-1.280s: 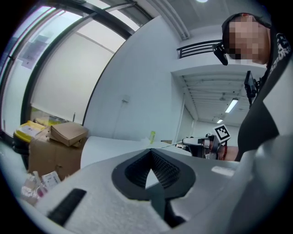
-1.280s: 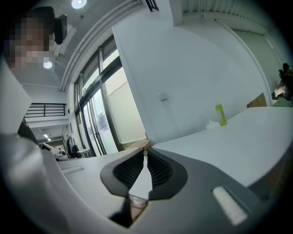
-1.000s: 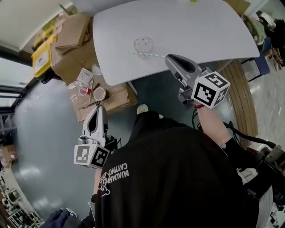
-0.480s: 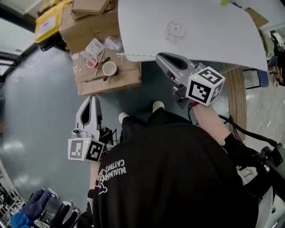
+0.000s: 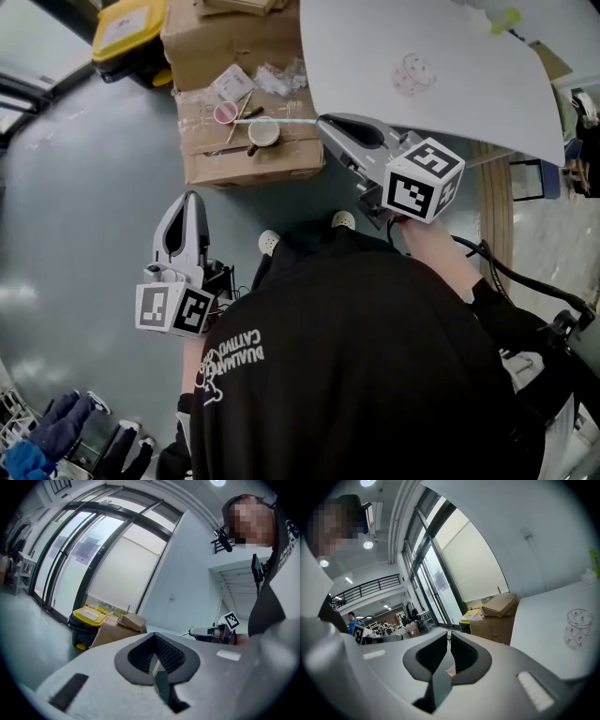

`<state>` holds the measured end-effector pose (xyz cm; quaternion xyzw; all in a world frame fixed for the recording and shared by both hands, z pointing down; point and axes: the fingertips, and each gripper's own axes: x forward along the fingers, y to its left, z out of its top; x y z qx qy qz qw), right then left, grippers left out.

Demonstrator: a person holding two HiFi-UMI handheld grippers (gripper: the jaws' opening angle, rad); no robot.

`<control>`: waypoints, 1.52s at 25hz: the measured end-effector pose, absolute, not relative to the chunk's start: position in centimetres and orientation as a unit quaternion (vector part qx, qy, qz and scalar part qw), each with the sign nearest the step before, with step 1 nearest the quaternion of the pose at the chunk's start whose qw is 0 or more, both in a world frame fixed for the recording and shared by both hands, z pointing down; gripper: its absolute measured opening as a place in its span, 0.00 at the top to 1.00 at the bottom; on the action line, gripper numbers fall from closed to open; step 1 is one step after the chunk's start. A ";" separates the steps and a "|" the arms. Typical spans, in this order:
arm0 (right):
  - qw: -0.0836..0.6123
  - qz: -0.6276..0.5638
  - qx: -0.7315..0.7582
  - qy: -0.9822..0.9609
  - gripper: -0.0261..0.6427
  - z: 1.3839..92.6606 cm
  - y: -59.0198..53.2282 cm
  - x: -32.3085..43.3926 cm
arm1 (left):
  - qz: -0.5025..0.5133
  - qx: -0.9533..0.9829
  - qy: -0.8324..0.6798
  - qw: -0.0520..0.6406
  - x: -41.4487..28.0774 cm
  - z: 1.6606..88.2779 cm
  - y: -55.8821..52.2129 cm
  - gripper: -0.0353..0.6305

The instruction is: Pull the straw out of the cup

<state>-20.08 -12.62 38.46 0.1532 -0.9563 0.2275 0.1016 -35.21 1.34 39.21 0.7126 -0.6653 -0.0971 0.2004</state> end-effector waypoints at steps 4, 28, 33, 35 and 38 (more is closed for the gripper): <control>0.107 0.215 0.149 -0.959 0.92 38.4 -11.5 -22.8 | -0.105 0.711 -0.667 0.197 -38.0 39.4 2.4 0.94; 0.096 0.198 0.142 -0.965 0.91 36.8 -9.5 -29.7 | -0.121 0.716 -0.667 0.167 -44.5 37.6 4.5 0.94; 0.091 0.192 0.140 -0.967 0.91 36.3 -9.9 -29.8 | -0.123 0.715 -0.669 0.163 -44.9 37.2 4.0 0.94; 0.090 0.193 0.141 -0.967 0.92 36.2 -10.1 -29.6 | -0.122 0.717 -0.668 0.161 -44.7 37.1 3.7 0.94; 0.092 0.186 0.143 -0.968 0.92 36.1 -10.2 -29.3 | -0.120 0.717 -0.667 0.160 -44.6 37.1 3.6 0.94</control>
